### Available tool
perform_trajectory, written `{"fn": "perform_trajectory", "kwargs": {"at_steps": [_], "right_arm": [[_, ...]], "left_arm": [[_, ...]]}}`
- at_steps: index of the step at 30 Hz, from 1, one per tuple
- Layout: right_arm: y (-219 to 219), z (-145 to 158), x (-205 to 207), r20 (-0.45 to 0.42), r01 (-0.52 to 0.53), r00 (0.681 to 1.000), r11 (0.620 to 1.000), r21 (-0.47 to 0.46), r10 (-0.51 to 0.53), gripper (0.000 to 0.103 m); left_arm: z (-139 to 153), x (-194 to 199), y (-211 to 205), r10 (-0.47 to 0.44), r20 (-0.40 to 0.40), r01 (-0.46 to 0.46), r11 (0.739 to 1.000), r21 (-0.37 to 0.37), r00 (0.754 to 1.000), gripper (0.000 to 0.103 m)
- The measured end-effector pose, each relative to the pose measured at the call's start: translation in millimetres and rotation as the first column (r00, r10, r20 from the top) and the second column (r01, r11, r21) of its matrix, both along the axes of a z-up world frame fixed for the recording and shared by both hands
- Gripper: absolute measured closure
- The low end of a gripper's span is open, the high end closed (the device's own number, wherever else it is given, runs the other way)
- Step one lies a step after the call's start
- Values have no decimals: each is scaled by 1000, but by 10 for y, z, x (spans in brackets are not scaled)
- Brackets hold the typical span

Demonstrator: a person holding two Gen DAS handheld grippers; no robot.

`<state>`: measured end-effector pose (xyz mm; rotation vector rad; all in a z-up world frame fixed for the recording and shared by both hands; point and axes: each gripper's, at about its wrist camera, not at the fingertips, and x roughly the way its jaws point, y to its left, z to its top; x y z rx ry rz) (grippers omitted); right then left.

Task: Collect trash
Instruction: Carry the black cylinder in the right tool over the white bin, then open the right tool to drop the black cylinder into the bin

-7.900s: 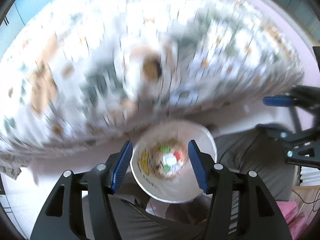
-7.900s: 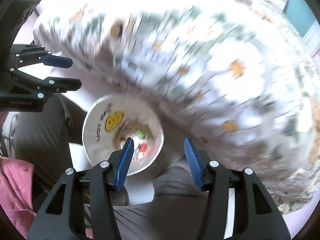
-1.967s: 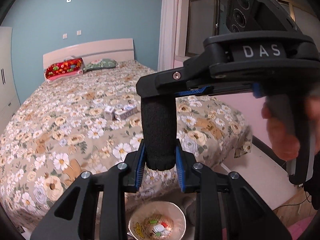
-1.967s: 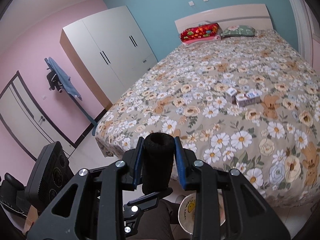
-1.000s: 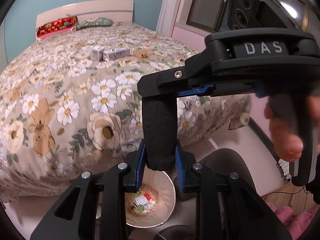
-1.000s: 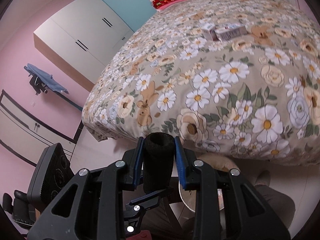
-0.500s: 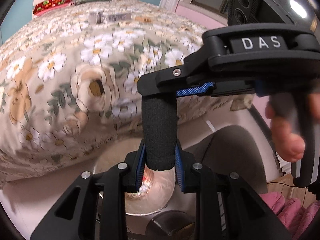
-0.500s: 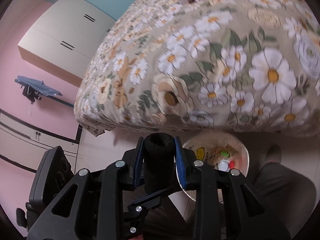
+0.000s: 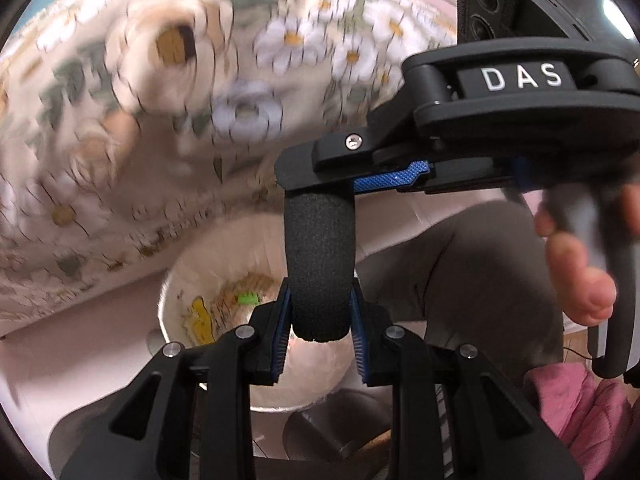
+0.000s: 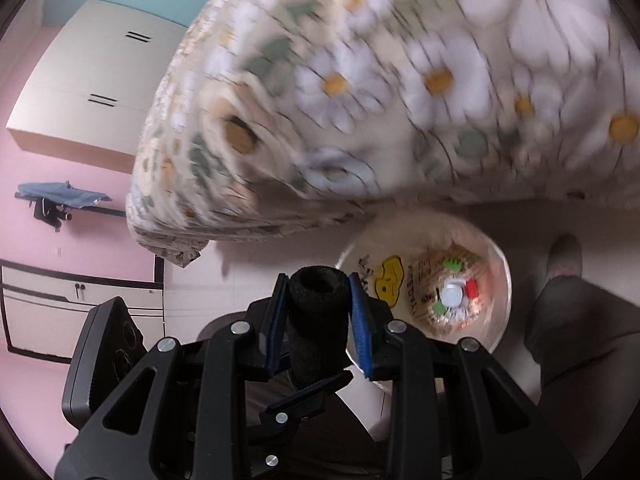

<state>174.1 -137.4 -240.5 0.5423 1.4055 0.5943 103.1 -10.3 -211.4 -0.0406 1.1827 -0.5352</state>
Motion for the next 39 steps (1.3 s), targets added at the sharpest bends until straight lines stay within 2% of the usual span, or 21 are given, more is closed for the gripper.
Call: {"fn": "perform_trajectory", "kwargs": {"at_steps": [7, 16, 23, 27, 30, 32, 34, 35, 36, 39], "right_arm": [[-18, -513, -25, -101, 16, 995, 1000, -7, -17, 72], [-53, -1037, 47, -209, 47, 977, 999, -23, -50, 72], [-51, -1428, 98, -285, 66, 955, 997, -44, -76, 72], [-53, -1594, 139, -315, 72, 945, 996, -54, -85, 72], [-60, -1709, 156, -330, 78, 940, 995, -56, -92, 72], [-68, -1766, 168, -337, 86, 936, 994, -61, -102, 71], [-82, -1809, 181, -346, 90, 931, 993, -82, -113, 63], [-112, -1827, 185, -351, 103, 927, 990, -97, -131, 50], [-142, -1845, 179, -350, 120, 924, 986, -112, -153, 43], [-162, -1864, 176, -340, 115, 927, 983, -145, -159, 42]], "left_arm": [[-413, 62, 25, -7, -117, 6, 1000, -7, 993, 74], [-889, 214, 61, -9, -243, -2, 999, -43, 970, 74], [-1240, 291, 116, -7, -347, -24, 996, -87, 938, 74], [-1431, 336, 143, 7, -425, -64, 991, -120, 905, 73], [-1539, 361, 151, 15, -460, -78, 990, -117, 888, 72], [-1643, 382, 175, 41, -491, -101, 990, -96, 870, 67], [-1764, 402, 230, 93, -526, -134, 990, -40, 845, 41], [-1796, 407, 256, 110, -536, -148, 989, -29, 837, 38], [-1815, 413, 281, 120, -544, -160, 987, -26, 830, 38], [-1791, 417, 298, 126, -526, -157, 988, -13, 841, 37]]}}
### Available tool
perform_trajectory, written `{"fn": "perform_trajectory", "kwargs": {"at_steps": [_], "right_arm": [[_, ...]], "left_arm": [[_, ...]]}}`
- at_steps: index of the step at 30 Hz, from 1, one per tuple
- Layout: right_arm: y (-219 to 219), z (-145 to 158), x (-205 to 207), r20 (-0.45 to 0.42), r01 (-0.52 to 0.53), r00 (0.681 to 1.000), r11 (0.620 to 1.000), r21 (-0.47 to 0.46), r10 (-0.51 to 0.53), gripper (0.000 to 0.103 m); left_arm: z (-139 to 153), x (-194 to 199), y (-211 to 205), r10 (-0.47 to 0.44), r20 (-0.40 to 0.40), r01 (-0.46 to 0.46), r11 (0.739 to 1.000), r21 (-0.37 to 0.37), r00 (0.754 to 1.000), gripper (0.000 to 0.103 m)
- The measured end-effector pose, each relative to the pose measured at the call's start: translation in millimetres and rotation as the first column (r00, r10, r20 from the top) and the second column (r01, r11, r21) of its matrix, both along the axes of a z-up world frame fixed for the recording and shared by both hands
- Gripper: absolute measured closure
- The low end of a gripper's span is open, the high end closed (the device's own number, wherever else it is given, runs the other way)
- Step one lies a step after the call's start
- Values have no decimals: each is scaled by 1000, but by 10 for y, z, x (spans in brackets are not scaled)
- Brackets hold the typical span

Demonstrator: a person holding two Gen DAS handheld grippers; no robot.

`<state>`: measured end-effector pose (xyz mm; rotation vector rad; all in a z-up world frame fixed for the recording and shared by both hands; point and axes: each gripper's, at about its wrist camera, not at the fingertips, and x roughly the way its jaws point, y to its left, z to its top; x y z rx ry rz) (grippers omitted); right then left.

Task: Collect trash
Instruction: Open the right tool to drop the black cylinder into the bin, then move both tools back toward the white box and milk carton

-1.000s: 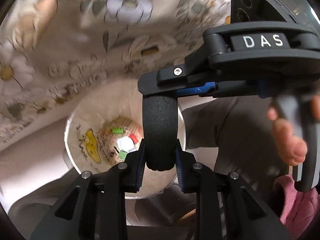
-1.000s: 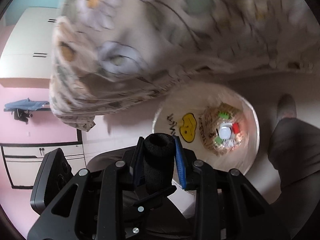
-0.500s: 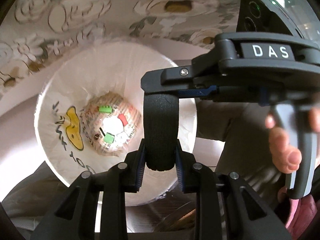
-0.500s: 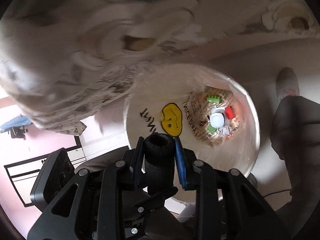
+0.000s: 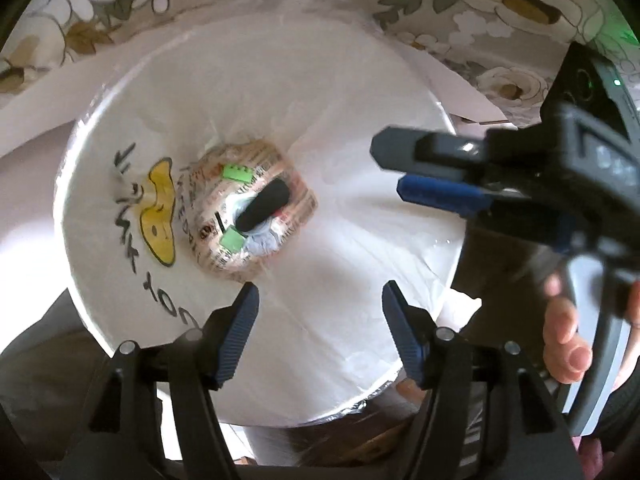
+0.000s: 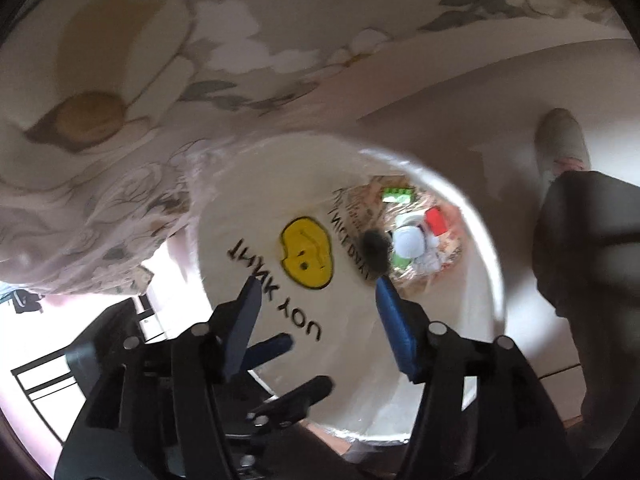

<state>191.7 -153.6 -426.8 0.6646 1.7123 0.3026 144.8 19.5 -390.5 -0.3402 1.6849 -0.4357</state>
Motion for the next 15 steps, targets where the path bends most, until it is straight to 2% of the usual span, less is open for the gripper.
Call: {"fn": "perform_trajectory", "kwargs": {"at_steps": [10, 15], "right_arm": [[53, 152, -36, 47, -49, 998, 999, -10, 50, 42], [25, 261, -101, 53, -44, 998, 999, -13, 44, 42]], "left_arm": [[24, -46, -51, -19, 27, 18, 999, 45, 999, 36], [141, -59, -38, -22, 53, 18, 997, 76, 998, 36]]}}
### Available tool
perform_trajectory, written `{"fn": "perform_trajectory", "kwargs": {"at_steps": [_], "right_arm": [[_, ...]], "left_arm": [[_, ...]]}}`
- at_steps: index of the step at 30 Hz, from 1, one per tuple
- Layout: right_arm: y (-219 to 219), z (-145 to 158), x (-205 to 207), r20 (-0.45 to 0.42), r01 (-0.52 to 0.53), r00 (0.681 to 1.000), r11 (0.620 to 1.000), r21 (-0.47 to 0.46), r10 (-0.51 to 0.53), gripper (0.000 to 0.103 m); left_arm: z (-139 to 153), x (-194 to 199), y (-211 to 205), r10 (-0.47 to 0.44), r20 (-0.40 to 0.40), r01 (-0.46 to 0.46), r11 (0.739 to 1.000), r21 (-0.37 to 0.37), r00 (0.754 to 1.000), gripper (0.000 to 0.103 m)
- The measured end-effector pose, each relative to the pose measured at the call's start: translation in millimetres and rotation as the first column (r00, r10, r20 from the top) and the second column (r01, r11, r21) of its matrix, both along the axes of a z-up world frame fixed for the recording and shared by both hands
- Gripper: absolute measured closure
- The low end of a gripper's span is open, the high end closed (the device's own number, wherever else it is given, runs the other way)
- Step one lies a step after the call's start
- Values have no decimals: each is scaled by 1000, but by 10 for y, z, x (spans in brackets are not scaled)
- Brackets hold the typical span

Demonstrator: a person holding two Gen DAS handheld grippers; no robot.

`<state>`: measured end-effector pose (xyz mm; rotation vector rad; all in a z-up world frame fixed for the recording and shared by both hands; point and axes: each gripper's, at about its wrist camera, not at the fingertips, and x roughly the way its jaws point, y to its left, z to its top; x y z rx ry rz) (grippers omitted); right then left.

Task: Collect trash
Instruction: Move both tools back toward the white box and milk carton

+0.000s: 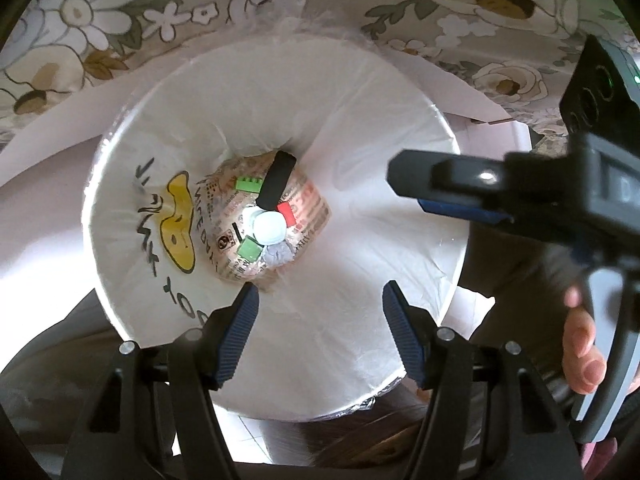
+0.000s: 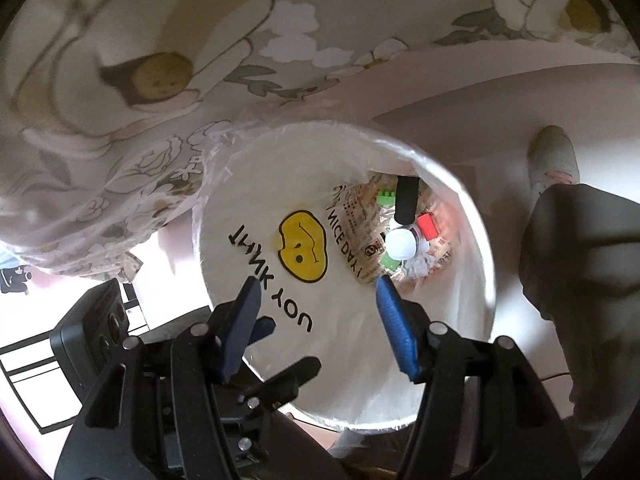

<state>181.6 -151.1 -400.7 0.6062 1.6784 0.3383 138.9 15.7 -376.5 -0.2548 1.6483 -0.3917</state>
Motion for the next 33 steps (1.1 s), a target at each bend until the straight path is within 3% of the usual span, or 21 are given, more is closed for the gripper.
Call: {"fn": "perform_trajectory", "kwargs": {"at_steps": [7, 12, 15, 18, 21, 23, 27, 31, 33], "right_arm": [[-93, 421, -117, 90, -13, 996, 1000, -5, 14, 42], [-176, 1071, -155, 254, -101, 961, 993, -56, 112, 42], [-260, 1611, -166, 391, -166, 897, 977, -136, 207, 42], [-350, 2150, -169, 510, -203, 809, 953, -224, 292, 42], [-437, 2652, -155, 585, -227, 726, 929, -291, 361, 42], [-463, 2886, -128, 615, -238, 685, 919, -315, 389, 42], [-522, 3381, -47, 670, -253, 579, 884, -393, 464, 42], [-597, 3855, 134, 704, -239, 479, 849, -470, 525, 42], [-637, 4031, 247, 699, -244, 450, 830, -502, 556, 39]], "left_arm": [[358, -65, -31, -42, 98, 37, 998, 48, 994, 36], [975, -148, 23, -96, 238, 73, 992, 106, 966, 36], [1502, -182, 41, -142, 368, 84, 982, 168, 919, 36], [1962, -139, 85, -162, 467, 65, 974, 217, 869, 36], [2365, -28, 182, -131, 523, 20, 977, 212, 842, 36], [2595, 58, 206, -115, 549, 0, 978, 206, 828, 36], [3025, 195, 207, -140, 607, -36, 963, 268, 782, 34], [3402, 458, 236, -138, 630, -79, 949, 304, 765, 33], [3550, 597, 270, -130, 645, -111, 941, 319, 753, 28]]}}
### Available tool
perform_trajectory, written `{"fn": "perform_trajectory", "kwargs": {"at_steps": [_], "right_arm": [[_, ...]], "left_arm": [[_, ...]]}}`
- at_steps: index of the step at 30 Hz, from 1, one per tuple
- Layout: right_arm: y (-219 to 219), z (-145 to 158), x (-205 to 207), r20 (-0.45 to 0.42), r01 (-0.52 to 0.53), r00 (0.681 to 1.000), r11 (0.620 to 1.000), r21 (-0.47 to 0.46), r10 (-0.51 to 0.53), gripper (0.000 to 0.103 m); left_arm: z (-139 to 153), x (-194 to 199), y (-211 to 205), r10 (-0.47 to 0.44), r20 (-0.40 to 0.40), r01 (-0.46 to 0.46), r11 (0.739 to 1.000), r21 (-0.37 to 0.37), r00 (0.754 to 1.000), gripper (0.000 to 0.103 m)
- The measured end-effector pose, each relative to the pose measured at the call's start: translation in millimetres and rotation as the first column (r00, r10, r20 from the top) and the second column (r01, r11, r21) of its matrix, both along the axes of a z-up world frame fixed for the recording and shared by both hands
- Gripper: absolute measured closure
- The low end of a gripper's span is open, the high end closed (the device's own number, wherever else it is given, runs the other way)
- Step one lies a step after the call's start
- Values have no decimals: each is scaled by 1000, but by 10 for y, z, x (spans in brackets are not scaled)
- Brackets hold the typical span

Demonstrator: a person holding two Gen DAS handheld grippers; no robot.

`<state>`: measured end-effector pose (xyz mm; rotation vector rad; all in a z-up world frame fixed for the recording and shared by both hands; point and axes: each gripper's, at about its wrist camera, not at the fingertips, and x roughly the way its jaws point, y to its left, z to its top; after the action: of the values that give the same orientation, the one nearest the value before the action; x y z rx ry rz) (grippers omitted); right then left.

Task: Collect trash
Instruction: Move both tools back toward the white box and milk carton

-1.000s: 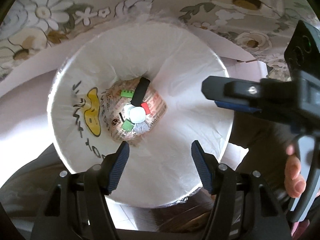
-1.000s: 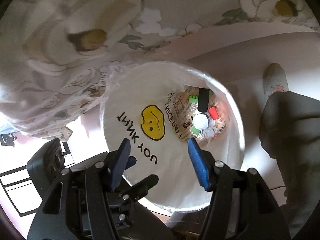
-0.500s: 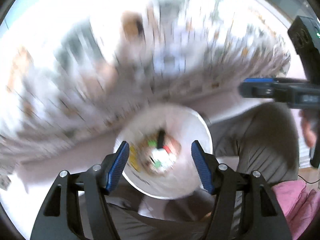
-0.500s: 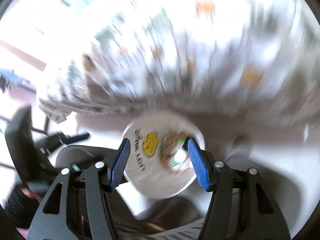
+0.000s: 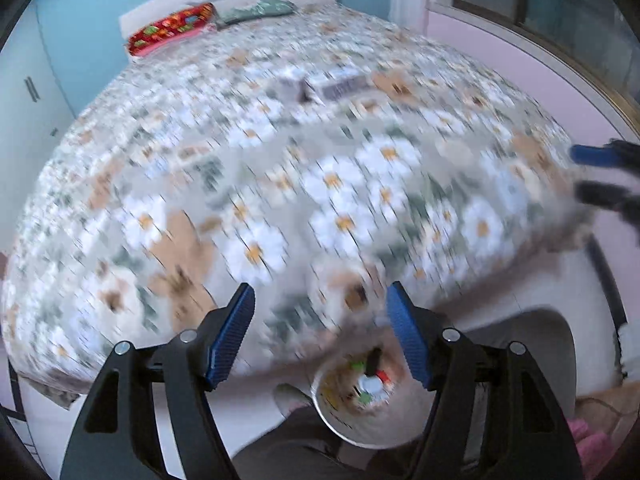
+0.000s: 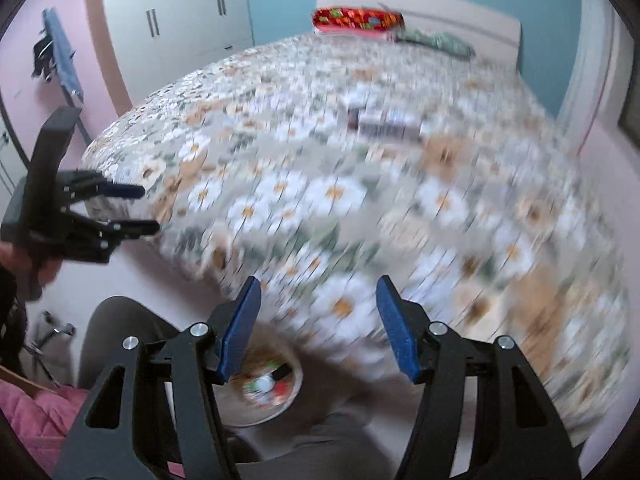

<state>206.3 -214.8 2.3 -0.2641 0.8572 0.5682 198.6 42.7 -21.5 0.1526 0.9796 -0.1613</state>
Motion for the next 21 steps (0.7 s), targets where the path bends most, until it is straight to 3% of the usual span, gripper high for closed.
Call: {"fn": "perform_trajectory", "kwargs": {"at_steps": [1, 8, 12, 15, 17, 21], "right_arm": [[-11, 130, 100, 9, -29, 1000, 999, -25, 29, 36], [-16, 638, 678, 98, -130, 985, 981, -144, 145, 22], [38, 738, 1086, 123, -195, 967, 957, -217, 225, 17], [185, 682, 1433, 124, -260, 940, 904, -340, 318, 16], [324, 588, 1704, 122, -288, 919, 849, -444, 376, 16], [545, 336, 2263, 15, -396, 879, 750, -529, 476, 16]], "left_arm": [[54, 51, 36, 8, 6, -8, 1000, 6, 1000, 23], [459, 768, 132, 70, 32, -70, 998, -6, 997, 15], [486, 1272, 112, 89, 22, -89, 996, -18, 996, 13], [412, 1694, 76, 98, 9, -98, 995, -32, 995, 12], [305, 2000, 36, 90, -8, -90, 995, -34, 996, 11], [49, 2561, -57, 59, -26, -60, 998, -23, 998, 11]]}}
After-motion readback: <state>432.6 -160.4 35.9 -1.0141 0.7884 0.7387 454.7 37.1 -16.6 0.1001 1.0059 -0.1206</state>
